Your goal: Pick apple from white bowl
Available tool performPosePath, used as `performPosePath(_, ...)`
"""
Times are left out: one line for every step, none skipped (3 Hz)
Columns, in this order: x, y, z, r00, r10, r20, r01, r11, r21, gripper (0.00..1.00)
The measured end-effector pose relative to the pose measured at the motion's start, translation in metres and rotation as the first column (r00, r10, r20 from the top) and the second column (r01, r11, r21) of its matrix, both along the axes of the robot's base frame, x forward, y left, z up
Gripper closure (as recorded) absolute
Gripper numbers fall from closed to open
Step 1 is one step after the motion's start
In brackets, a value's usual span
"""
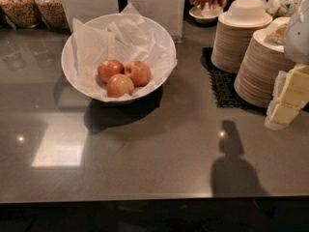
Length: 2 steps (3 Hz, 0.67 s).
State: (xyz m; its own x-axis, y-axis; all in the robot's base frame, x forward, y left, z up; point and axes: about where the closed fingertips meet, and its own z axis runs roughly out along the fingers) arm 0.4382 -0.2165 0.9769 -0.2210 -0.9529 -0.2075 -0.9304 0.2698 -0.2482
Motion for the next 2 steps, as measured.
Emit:
performPosePath(0.000,0.000,0.000,1.0000,0.000,0.000,0.000,1.000,0.000,0.00)
performPosePath(0.009,0.013,0.007,0.9974,0.065,0.030,-0.067,0.994,0.083,0.00)
